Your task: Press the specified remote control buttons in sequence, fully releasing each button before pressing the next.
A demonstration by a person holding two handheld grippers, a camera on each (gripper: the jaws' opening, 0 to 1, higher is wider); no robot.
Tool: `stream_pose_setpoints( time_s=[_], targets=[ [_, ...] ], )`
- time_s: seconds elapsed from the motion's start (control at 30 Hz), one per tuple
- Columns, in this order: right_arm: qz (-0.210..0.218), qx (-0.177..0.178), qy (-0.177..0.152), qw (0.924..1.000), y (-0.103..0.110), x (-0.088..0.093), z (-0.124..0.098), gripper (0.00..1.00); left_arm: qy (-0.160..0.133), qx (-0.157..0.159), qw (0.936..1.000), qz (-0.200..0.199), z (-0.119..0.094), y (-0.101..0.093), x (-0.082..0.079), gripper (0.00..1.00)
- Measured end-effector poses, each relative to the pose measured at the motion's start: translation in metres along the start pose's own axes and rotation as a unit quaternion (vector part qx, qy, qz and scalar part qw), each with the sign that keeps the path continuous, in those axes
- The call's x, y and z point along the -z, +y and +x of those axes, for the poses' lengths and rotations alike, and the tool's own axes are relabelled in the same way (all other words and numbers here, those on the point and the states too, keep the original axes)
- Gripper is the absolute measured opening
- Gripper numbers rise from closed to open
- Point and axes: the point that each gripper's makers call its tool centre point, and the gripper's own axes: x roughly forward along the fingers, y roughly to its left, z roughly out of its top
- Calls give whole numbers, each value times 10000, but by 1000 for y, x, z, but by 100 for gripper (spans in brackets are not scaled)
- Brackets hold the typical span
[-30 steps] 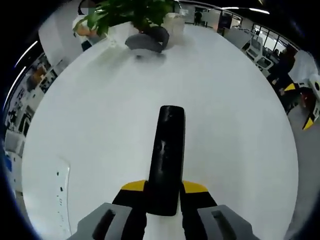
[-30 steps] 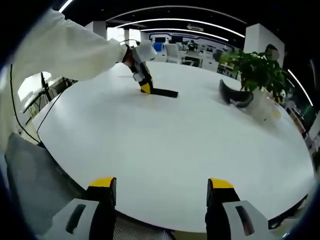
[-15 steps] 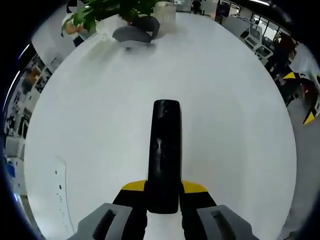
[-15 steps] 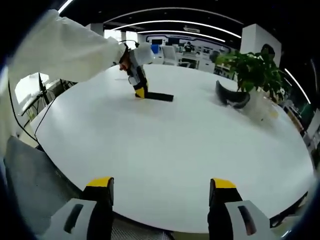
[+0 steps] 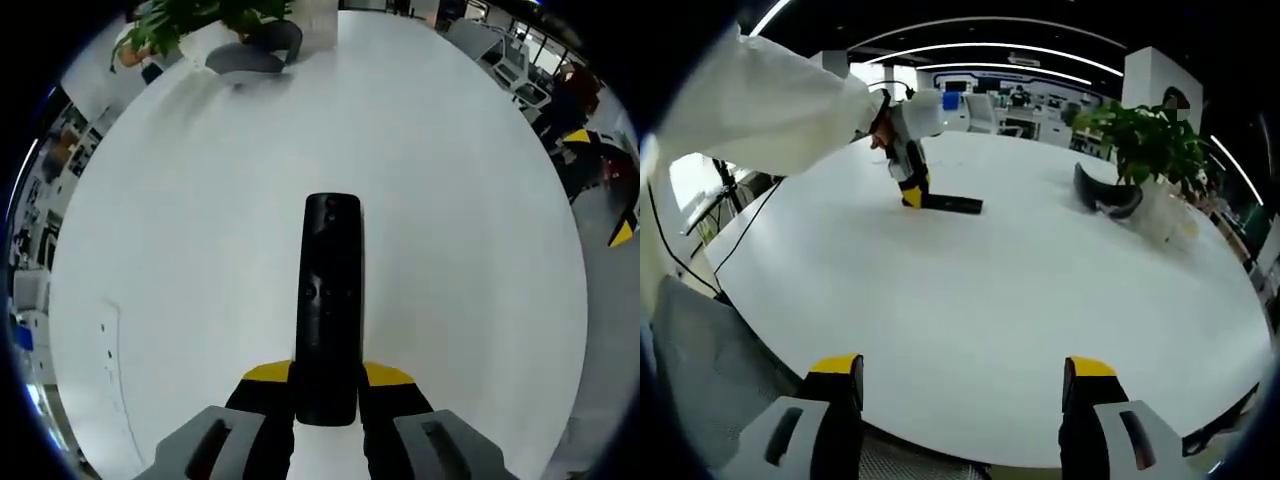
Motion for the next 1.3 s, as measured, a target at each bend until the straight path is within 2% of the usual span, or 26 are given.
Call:
stream_pose_setpoints(
  time_s=[0.13, 0.43, 0.77, 0.97, 1.1, 1.3],
  targets=[
    [34, 15, -188, 9998, -1, -7, -4, 74, 64, -9, 10000, 16, -1, -10, 3, 24],
    [92, -10, -310, 9995, -3, -15, -9, 71, 190, -2, 9998, 38, -3, -32, 7, 24],
    [-72, -162, -438, 9989, 4, -33, -14, 66, 136, -31, 9999, -92, -6, -51, 11, 24],
    [-106, -289, -527, 9981, 8, -43, -15, 54, 105, -49, 9999, -120, -6, -62, 13, 23],
    [-46, -404, -591, 9974, 12, -49, -14, 51, 105, -59, 9998, -156, -6, -68, 14, 23],
    [-242, -472, -581, 9969, 16, -53, -12, 44, 44, -59, 9998, -208, -7, -78, 16, 24]
  ],
)
